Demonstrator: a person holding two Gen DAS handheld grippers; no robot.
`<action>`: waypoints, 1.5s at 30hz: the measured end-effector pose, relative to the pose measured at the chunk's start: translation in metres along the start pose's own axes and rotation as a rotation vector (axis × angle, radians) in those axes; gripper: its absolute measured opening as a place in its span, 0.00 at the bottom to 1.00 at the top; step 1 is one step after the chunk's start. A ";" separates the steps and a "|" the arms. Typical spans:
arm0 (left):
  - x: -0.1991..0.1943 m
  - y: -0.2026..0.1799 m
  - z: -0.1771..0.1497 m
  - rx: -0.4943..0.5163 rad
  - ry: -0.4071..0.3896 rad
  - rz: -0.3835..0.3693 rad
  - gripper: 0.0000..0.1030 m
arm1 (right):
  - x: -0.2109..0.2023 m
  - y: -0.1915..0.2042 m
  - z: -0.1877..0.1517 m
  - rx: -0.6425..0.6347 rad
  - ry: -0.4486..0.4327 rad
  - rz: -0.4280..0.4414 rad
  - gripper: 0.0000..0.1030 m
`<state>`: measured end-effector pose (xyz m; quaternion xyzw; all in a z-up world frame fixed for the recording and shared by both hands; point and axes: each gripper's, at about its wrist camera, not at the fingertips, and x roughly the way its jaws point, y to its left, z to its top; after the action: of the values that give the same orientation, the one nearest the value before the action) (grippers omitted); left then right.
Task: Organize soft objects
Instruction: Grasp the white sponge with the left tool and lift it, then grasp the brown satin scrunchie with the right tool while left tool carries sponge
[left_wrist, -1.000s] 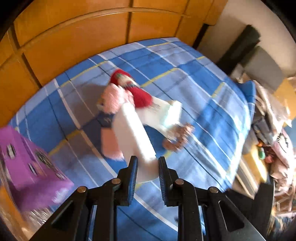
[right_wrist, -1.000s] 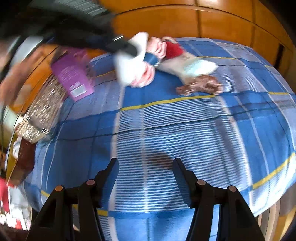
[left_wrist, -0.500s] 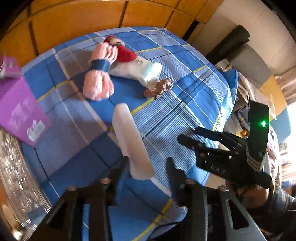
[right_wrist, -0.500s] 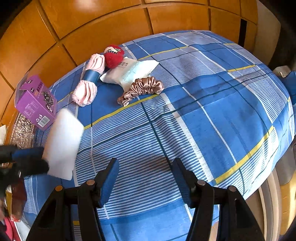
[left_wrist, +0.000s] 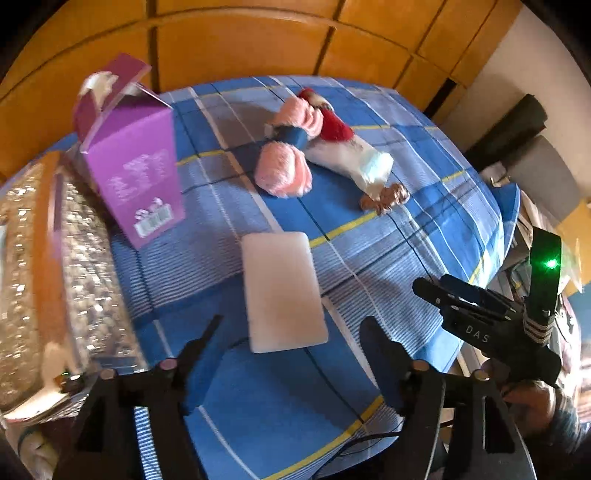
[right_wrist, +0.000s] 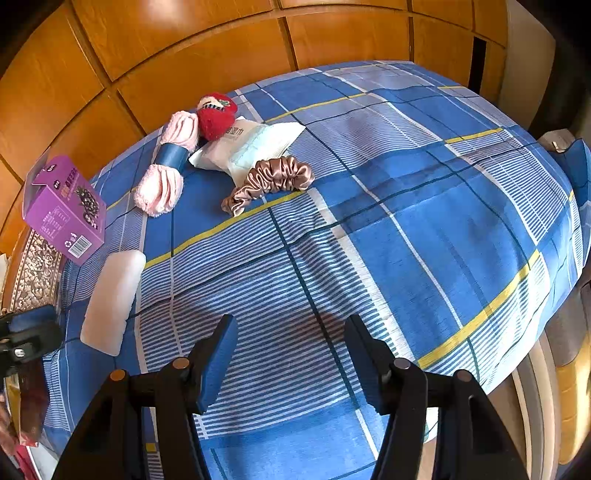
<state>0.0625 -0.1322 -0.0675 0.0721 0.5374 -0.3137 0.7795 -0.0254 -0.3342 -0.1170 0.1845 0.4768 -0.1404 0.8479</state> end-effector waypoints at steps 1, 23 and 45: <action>0.001 0.000 0.001 0.002 0.004 0.003 0.72 | 0.000 0.000 0.000 0.000 0.000 0.000 0.59; 0.067 -0.006 0.011 0.092 0.032 0.132 0.54 | 0.004 -0.018 0.058 0.093 -0.035 0.184 0.59; 0.027 -0.014 0.015 0.130 -0.046 0.084 0.54 | 0.039 -0.027 0.065 0.015 0.043 0.090 0.08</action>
<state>0.0721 -0.1612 -0.0821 0.1376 0.4946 -0.3165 0.7977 0.0325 -0.3897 -0.1239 0.2151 0.4849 -0.1015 0.8416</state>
